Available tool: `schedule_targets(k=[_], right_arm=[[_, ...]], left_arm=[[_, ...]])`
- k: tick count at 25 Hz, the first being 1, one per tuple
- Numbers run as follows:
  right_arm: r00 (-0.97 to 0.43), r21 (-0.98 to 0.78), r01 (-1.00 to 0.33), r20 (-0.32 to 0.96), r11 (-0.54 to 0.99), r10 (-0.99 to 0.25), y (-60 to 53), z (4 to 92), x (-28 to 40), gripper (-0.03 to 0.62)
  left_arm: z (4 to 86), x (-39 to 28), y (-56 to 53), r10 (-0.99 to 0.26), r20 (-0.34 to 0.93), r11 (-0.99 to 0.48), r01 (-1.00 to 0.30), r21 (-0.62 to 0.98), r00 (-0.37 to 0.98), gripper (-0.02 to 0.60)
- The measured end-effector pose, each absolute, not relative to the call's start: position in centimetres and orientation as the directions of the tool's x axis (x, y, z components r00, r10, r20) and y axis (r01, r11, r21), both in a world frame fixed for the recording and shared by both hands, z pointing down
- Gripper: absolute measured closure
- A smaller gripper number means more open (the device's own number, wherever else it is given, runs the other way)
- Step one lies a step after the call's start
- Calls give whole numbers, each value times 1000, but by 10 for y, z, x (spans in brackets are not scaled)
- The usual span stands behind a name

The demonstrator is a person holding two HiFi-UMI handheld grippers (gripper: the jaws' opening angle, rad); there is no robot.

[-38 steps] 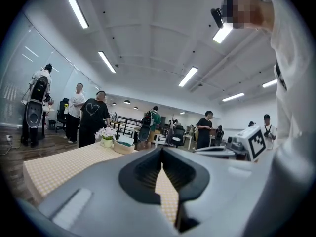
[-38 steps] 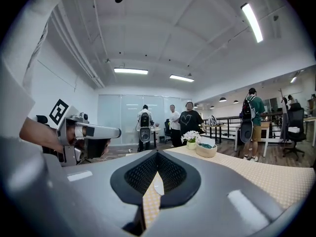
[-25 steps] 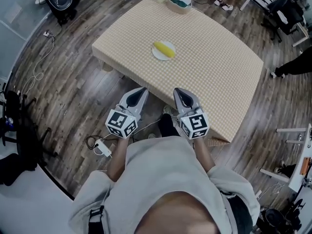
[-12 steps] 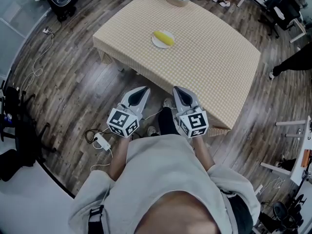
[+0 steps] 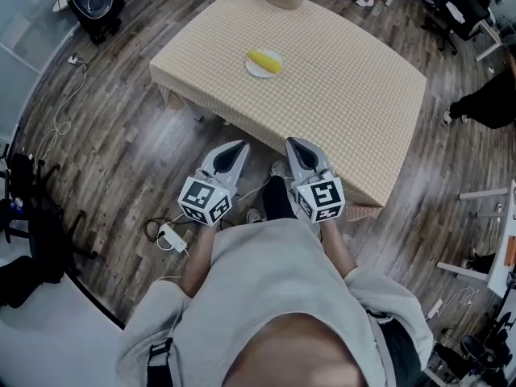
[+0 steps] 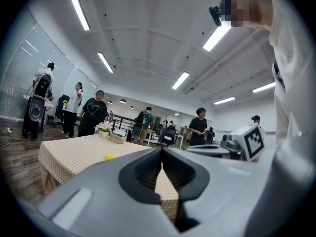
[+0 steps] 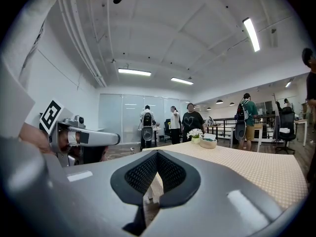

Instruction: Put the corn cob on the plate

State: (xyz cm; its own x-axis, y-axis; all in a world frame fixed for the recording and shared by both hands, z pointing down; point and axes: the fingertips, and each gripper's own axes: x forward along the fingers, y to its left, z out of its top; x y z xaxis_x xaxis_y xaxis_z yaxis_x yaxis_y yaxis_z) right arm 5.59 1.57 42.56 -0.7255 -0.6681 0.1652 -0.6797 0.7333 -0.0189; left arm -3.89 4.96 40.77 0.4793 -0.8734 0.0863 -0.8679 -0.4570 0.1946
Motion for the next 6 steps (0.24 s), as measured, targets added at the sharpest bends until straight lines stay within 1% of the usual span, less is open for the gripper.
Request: schedule_targets(k=[6], right_arm=[[-721, -9, -684, 162, 729, -674, 15, 428, 60, 597]], left_arm=[[413, -33, 51, -868, 89, -466, -863, 196, 489, 574]])
